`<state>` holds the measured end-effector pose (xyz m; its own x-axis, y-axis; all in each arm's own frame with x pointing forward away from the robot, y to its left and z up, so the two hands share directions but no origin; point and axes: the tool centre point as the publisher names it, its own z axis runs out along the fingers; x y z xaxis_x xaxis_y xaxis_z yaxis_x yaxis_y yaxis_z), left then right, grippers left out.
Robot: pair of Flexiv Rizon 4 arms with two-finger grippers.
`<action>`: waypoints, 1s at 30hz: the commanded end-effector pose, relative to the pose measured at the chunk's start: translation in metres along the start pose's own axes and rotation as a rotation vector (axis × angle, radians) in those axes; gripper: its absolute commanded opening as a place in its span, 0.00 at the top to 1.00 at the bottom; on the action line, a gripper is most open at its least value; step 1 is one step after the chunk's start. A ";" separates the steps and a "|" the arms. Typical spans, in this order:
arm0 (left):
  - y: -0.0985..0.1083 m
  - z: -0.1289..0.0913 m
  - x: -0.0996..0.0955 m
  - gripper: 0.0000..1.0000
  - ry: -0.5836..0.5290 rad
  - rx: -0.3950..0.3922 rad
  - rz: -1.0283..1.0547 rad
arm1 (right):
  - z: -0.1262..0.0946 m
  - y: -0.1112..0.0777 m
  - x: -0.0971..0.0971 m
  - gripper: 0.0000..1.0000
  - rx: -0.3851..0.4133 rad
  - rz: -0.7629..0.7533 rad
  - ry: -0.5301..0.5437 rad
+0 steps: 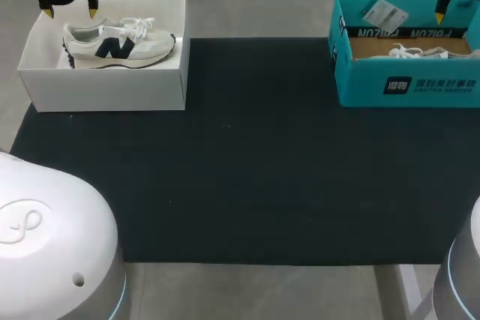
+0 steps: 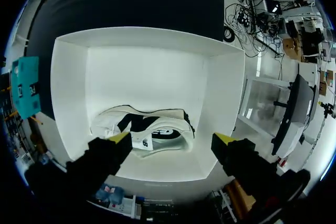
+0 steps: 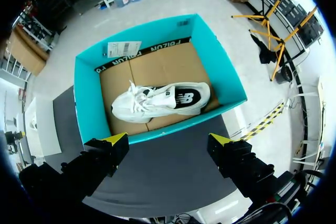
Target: Take the shoe out of the shoebox, open the shoe tongue, remove and reinsert the insole, then place the shoe into the shoebox
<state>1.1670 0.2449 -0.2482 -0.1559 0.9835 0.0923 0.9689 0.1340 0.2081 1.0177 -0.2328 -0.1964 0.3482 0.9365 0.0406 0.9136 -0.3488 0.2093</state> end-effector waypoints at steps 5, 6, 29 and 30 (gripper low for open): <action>0.051 0.041 0.008 0.00 0.042 0.057 -0.033 | 0.000 -0.001 0.000 0.00 -0.002 0.001 0.001; 0.054 0.045 0.009 0.00 0.045 0.061 -0.034 | 0.000 -0.001 0.000 0.00 -0.002 0.001 0.001; 0.055 0.070 0.033 0.67 -0.041 0.235 0.107 | 0.000 -0.001 0.000 0.00 -0.002 0.001 0.001; 0.054 0.071 0.034 0.66 -0.040 0.241 0.115 | 0.000 -0.001 0.000 0.00 -0.002 0.001 0.001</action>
<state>1.2212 0.2879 -0.2992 -0.0517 0.9962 0.0706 0.9982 0.0493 0.0353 1.0177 -0.2329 -0.1965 0.3483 0.9365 0.0406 0.9135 -0.3488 0.2092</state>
